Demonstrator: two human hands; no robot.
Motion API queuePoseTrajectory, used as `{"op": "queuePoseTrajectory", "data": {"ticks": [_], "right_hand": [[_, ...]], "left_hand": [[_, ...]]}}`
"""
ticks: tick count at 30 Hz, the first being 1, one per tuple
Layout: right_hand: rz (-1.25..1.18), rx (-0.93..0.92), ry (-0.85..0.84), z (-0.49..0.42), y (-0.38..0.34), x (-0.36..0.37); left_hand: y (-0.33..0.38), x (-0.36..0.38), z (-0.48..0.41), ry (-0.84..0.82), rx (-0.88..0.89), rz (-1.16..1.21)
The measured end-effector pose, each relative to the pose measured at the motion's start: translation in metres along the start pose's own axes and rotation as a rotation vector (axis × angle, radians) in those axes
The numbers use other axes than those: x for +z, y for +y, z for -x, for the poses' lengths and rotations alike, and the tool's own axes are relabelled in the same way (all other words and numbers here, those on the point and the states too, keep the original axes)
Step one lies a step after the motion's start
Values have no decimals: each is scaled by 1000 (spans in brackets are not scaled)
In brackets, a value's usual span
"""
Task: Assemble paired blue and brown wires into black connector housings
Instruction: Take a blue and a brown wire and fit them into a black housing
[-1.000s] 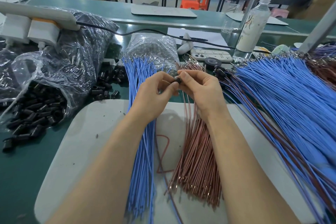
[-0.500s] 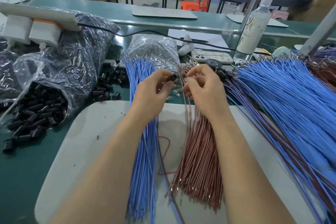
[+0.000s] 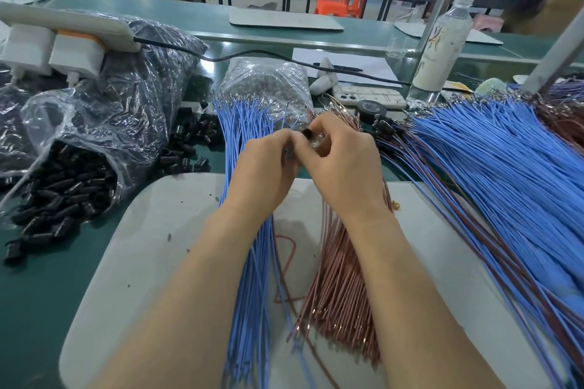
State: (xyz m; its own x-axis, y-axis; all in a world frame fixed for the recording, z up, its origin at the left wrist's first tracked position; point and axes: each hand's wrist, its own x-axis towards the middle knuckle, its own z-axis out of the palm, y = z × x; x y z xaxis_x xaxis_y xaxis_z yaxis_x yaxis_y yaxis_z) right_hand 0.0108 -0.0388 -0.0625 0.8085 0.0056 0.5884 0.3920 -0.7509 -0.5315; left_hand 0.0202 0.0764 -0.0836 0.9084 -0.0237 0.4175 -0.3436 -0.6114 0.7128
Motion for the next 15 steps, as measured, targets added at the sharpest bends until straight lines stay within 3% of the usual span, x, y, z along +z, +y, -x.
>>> {"op": "queuePoseTrajectory", "data": {"ticks": [8, 12, 15], "right_hand": [[-26, -19, -96, 1, -5, -3], [-206, 63, -228, -2, 2, -11], [-322, 127, -268, -5, 6, -19]], "left_hand": [[-3, -1, -2, -22, -42, 247], [-7, -3, -1, 2, -18, 223], [-6, -2, -1, 7, -46, 341]]}}
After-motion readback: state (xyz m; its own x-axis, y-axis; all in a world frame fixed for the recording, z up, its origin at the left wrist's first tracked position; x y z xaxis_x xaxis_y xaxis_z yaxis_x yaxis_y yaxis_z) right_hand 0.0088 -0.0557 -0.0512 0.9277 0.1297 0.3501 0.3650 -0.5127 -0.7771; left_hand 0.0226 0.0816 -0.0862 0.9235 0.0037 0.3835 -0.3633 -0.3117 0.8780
